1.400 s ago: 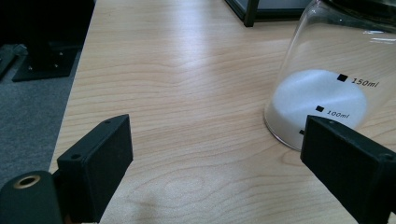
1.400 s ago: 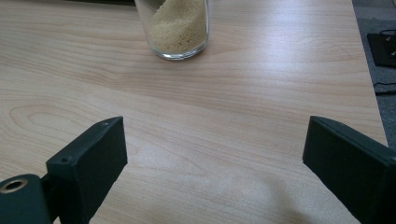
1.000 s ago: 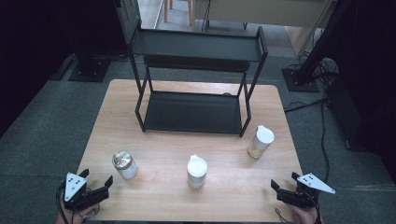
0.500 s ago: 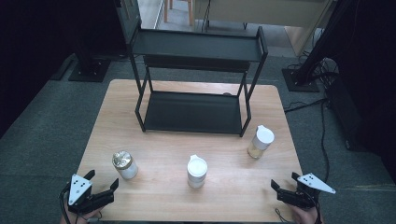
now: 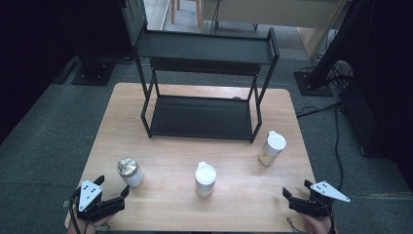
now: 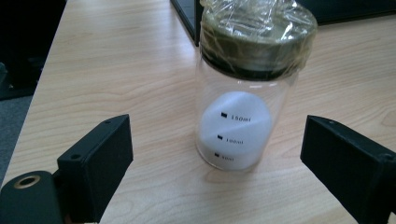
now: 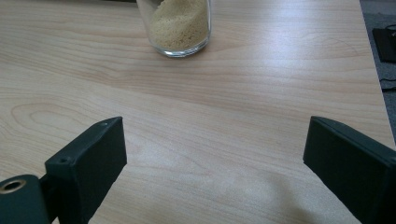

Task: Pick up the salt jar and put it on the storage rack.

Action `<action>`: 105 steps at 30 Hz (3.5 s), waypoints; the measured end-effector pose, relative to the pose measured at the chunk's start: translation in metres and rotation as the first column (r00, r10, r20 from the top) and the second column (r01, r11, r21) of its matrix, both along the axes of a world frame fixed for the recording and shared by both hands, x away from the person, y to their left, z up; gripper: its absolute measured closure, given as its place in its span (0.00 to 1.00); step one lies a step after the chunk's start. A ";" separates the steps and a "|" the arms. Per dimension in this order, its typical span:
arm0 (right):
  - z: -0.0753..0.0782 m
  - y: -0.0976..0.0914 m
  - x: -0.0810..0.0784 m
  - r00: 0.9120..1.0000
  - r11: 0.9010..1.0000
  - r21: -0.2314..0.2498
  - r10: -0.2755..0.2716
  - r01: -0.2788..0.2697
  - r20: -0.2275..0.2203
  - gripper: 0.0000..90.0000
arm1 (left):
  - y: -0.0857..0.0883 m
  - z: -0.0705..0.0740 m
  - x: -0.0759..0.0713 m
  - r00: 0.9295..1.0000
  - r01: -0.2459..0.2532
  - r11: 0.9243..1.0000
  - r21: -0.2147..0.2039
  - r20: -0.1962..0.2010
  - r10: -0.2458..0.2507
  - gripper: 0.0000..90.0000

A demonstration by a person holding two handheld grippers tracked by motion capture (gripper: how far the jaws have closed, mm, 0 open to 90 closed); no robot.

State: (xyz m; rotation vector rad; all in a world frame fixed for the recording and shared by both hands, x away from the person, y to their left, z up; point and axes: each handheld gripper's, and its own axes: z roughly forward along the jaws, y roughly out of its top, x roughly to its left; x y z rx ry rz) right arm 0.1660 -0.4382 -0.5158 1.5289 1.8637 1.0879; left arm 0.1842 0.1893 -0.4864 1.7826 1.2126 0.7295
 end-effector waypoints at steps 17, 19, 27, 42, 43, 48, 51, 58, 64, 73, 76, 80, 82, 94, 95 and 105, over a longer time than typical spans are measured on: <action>0.000 -0.001 0.000 1.000 1.000 0.004 0.004 -0.004 0.004 0.06 | -0.012 0.005 0.015 0.999 -0.012 1.000 0.017 -0.032 0.012 0.10; 0.000 -0.001 0.000 1.000 1.000 0.003 0.004 -0.004 0.004 0.06 | -0.013 0.006 0.016 0.999 -0.016 1.000 0.016 -0.032 0.017 0.10; 0.000 -0.001 0.000 1.000 1.000 0.005 0.005 -0.005 0.004 0.06 | -0.015 0.010 0.022 0.999 -0.024 1.000 0.018 -0.032 0.025 0.10; 0.000 -0.001 0.000 1.000 1.000 0.006 0.008 -0.008 0.004 0.06 | -0.027 0.014 0.029 0.999 -0.009 1.000 0.011 -0.031 0.009 0.10; 0.000 -0.001 0.000 1.000 1.000 0.006 0.009 -0.009 0.004 0.06 | -0.027 0.014 0.029 0.999 -0.009 1.000 0.011 -0.031 0.009 0.11; 0.000 -0.001 0.000 1.000 1.000 0.007 0.009 -0.009 0.004 0.06 | -0.032 0.016 0.032 0.999 -0.002 1.000 0.010 -0.037 0.003 0.11; 0.000 -0.001 0.000 1.000 1.000 0.007 0.009 -0.009 0.004 0.06 | -0.034 0.016 0.034 0.999 0.001 1.000 0.017 -0.042 0.000 0.11; 0.000 -0.001 -0.001 1.000 1.000 0.007 0.011 -0.011 0.005 0.06 | -0.038 0.015 0.039 0.998 -0.036 0.999 0.023 -0.047 0.037 0.25; 0.000 -0.001 -0.001 1.000 1.000 0.007 0.013 -0.013 0.005 0.06 | -0.040 0.014 0.041 0.996 -0.058 0.998 0.028 -0.066 0.060 0.27; 0.000 -0.001 -0.001 1.000 1.000 0.007 0.011 -0.011 0.005 0.06 | -0.041 0.014 0.042 0.995 -0.047 0.998 0.028 -0.082 0.049 0.34; 0.000 -0.001 -0.001 1.000 1.000 0.007 0.011 -0.011 0.005 0.06 | -0.042 0.015 0.041 0.995 -0.053 0.998 0.027 -0.082 0.056 0.34; 0.000 -0.001 -0.001 1.000 1.000 0.006 0.012 -0.012 0.005 0.06 | -0.042 0.015 0.041 0.995 -0.062 0.998 0.025 -0.080 0.064 0.34; 0.000 -0.001 -0.001 1.000 1.000 0.006 0.013 -0.013 0.006 0.06 | -0.043 0.015 0.041 0.994 -0.063 0.997 0.033 -0.083 0.066 0.34; 0.000 -0.001 -0.001 1.000 1.000 0.005 0.013 -0.013 0.004 0.06 | -0.048 0.018 0.044 0.995 -0.059 0.998 0.024 -0.082 0.061 0.34; 0.000 -0.001 -0.001 1.000 1.000 0.005 0.012 -0.012 0.005 0.06 | -0.048 0.019 0.045 0.995 -0.060 0.998 0.022 -0.081 0.062 0.34; 0.000 0.000 -0.001 1.000 1.000 0.003 0.015 -0.015 0.002 0.06 | -0.052 0.027 0.049 0.996 -0.054 0.998 0.012 -0.072 0.054 0.34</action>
